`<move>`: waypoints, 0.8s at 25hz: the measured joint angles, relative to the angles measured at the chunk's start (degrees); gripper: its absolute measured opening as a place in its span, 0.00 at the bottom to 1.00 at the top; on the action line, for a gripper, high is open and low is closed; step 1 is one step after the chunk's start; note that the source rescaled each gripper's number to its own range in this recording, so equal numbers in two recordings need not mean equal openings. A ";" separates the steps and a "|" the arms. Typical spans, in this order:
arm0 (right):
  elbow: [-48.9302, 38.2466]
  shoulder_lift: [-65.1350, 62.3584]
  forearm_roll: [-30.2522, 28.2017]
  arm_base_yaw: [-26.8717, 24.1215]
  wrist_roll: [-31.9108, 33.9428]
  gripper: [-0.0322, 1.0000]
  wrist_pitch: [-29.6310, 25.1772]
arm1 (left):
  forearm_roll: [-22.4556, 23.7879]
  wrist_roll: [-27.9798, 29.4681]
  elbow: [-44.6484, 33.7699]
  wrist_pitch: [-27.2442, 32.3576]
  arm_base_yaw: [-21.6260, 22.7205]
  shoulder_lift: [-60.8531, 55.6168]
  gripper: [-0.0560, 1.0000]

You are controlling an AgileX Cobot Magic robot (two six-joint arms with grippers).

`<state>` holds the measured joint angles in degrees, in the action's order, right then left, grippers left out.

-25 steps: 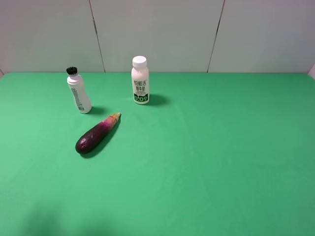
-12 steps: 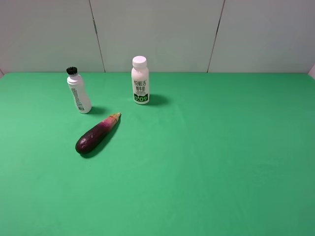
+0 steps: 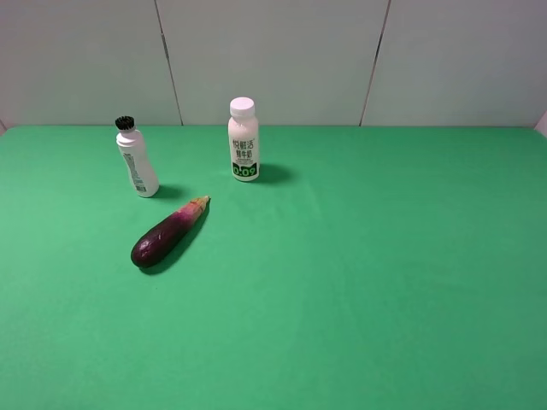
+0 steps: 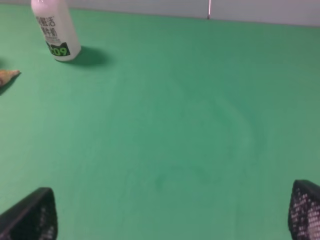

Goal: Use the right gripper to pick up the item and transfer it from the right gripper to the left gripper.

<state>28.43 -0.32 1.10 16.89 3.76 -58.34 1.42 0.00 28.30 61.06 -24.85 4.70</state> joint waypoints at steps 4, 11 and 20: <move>0.00 0.00 0.00 0.00 0.00 1.00 0.00 | 0.00 0.00 0.00 -0.24 0.00 0.00 0.99; 0.00 0.00 0.00 0.00 0.00 1.00 -0.05 | -0.02 0.00 0.00 -0.35 10.78 0.00 0.98; 0.00 0.00 0.16 0.00 0.00 1.00 0.01 | 0.03 0.00 0.00 -0.37 29.10 -4.87 0.98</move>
<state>28.43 -0.32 1.26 16.89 3.76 -58.32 1.45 0.00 28.30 60.69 4.26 -0.17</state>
